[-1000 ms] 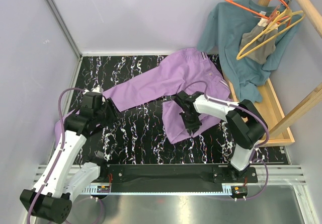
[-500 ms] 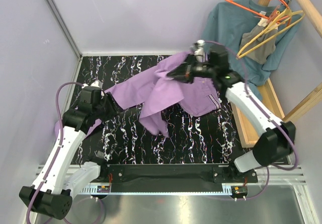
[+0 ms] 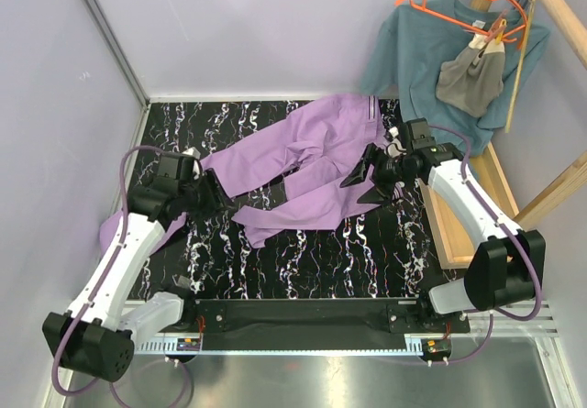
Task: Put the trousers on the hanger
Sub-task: Flatten out the trousers at the center of the board.
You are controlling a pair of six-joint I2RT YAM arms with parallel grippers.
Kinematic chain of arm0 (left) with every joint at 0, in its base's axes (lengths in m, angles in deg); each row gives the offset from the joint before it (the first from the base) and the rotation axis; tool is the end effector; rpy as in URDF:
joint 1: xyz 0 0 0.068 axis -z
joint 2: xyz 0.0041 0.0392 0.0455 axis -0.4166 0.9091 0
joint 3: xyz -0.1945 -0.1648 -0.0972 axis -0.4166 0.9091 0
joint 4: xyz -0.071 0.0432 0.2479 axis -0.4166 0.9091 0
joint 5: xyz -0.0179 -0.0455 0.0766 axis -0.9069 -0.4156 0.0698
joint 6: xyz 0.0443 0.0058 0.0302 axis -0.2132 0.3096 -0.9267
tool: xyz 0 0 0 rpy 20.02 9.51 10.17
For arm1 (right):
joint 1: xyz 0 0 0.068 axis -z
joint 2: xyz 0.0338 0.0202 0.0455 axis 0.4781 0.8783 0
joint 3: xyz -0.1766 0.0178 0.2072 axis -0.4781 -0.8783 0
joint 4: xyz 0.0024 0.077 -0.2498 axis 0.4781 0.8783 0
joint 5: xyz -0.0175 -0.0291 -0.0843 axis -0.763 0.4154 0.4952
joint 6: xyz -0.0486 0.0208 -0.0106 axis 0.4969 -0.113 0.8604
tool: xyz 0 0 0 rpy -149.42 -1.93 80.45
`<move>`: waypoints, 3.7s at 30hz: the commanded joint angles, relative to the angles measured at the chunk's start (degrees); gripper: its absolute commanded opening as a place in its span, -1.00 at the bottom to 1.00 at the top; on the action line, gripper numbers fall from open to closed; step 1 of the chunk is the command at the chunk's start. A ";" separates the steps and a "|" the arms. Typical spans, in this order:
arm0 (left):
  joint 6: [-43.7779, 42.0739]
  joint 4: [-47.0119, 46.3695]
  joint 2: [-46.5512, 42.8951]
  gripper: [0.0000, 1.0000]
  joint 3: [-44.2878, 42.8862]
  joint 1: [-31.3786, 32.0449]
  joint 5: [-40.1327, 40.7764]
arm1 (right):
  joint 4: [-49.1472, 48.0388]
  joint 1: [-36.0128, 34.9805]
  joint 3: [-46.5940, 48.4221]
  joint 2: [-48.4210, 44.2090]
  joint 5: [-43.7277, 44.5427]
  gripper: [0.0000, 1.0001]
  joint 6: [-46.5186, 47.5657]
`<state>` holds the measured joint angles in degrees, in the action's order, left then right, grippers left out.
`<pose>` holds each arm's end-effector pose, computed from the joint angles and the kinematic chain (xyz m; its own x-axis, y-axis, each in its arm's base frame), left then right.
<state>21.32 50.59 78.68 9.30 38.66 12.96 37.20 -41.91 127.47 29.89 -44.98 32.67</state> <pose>0.1821 -0.0510 0.3037 -0.8148 -0.4048 -0.4150 -0.1959 0.8660 -0.4602 0.2733 0.0868 0.2852 -0.9519 0.3004 -0.0595 0.1658 0.6688 0.7248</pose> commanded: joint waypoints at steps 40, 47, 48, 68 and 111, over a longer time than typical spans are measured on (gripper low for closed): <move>22.47 -27.47 31.07 -0.12 7.19 -1.12 0.86 | 7.53 -0.37 8.08 1.01 0.74 0.51 10.37; 16.67 -17.22 25.82 -1.00 0.35 -1.21 9.82 | 7.43 -0.28 8.26 1.98 1.09 0.52 10.72; 15.71 -15.36 24.58 -1.00 -0.98 -1.30 11.66 | 7.61 -0.28 8.52 2.68 1.18 0.51 10.89; 24.30 34.55 -17.16 -0.89 -10.67 -1.39 53.76 | 15.88 -2.47 18.71 19.38 13.91 0.50 15.20; 5.51 28.00 -12.44 0.90 -15.50 -2.35 33.37 | 16.31 -1.95 19.59 35.56 41.95 0.54 14.50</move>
<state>29.67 78.00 62.01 -7.31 36.32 64.13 52.52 -44.33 146.73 68.32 -11.06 45.71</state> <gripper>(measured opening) 0.955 0.764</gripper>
